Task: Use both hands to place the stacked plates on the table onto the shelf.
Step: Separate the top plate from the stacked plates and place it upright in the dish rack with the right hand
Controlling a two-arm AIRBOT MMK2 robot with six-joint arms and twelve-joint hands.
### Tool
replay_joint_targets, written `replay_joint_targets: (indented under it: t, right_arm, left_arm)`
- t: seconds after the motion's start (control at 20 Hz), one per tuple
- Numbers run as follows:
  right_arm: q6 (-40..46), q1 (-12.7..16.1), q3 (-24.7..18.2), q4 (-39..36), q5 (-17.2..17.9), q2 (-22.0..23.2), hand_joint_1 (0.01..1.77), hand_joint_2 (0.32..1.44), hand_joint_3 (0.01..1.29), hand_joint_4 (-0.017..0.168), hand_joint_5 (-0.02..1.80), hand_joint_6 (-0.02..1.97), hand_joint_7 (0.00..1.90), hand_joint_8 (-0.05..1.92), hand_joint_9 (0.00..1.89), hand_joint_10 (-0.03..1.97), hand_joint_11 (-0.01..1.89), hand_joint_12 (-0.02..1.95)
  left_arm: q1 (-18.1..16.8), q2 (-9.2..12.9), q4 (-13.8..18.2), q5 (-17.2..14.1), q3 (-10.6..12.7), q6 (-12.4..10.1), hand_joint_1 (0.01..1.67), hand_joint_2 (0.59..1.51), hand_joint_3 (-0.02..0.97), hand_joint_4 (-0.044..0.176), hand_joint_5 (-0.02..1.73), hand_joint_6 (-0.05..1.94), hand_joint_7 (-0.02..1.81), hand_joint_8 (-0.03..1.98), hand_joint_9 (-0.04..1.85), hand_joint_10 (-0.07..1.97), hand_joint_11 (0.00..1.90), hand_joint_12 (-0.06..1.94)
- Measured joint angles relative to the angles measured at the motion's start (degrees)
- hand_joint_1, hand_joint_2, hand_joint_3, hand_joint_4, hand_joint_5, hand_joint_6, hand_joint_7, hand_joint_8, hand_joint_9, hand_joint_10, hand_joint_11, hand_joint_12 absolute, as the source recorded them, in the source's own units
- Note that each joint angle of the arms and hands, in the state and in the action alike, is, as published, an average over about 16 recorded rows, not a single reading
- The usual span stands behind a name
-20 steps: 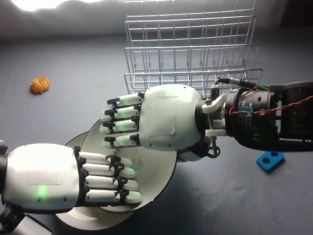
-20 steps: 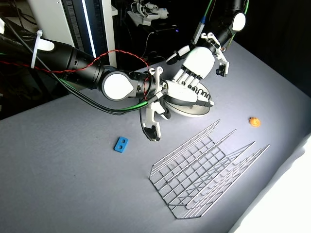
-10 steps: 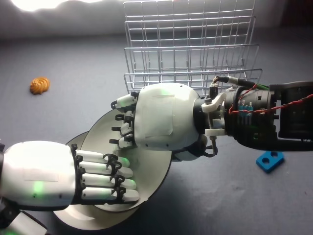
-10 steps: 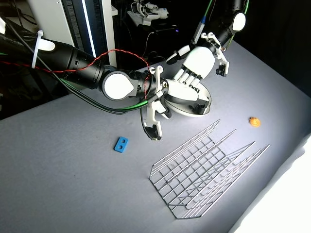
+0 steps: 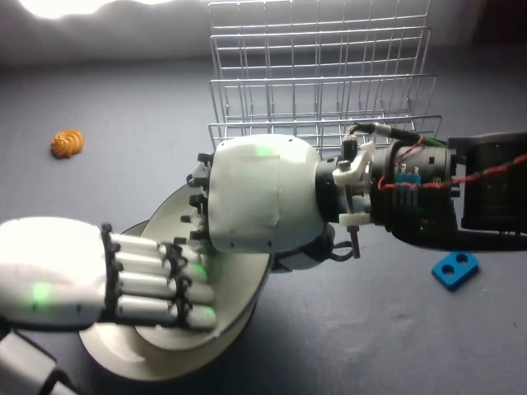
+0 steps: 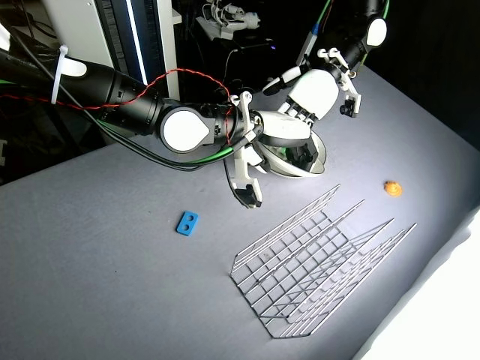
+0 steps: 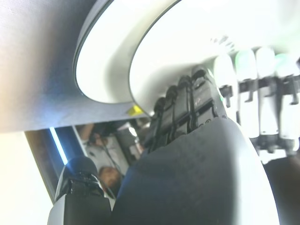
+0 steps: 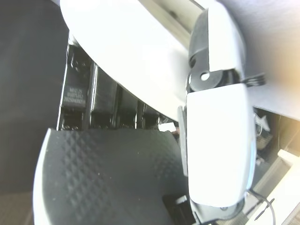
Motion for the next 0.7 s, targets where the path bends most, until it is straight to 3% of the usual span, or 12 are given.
replay_joint_targets:
  t: [0.35, 0.7]
  right_arm:
    - [0.4, 0.4, -0.5, 0.8, 0.2, -0.1, 1.13, 0.95, 0.01, 0.002, 0.88, 0.40, 1.01, 0.55, 1.28, 0.01, 0.92, 0.98]
    - [0.6, 0.7, -1.5, 1.1, -0.2, 0.4, 1.13, 0.95, 0.01, 0.010, 0.89, 0.47, 1.05, 0.63, 1.31, 0.01, 0.94, 0.98]
  left_arm:
    - [-1.1, 0.9, -3.6, -1.3, 5.0, -0.4, 0.02, 1.122, 0.013, 0.002, 0.02, 0.01, 0.02, 0.00, 0.02, 0.01, 0.02, 0.01]
    - [-1.5, 2.2, -7.1, -2.1, 9.2, -0.7, 0.02, 1.123, 0.014, 0.001, 0.02, 0.02, 0.02, 0.00, 0.02, 0.01, 0.02, 0.00]
